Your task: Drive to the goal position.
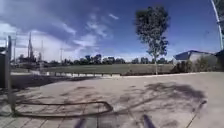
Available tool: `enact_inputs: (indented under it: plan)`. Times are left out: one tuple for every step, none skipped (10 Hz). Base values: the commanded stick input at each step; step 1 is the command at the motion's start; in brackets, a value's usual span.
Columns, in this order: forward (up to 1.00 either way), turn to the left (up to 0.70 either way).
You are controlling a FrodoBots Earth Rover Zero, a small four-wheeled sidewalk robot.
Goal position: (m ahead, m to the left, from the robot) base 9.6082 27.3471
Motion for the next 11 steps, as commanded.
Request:
enact_inputs:
  plan:
    - [1.0, 0.1]
    - [1.0, 0.0]
    - [1.0, 0.0]
    - [1.0, 0.0]
    - [1.0, 0.0]
    - [1.0, 0.0]
    - [1.0, 0.0]
    - [1.0, 0.0]
    - [1.0, 0.0]
    - [1.0, 0.0]
    - [1.0, 0.0]
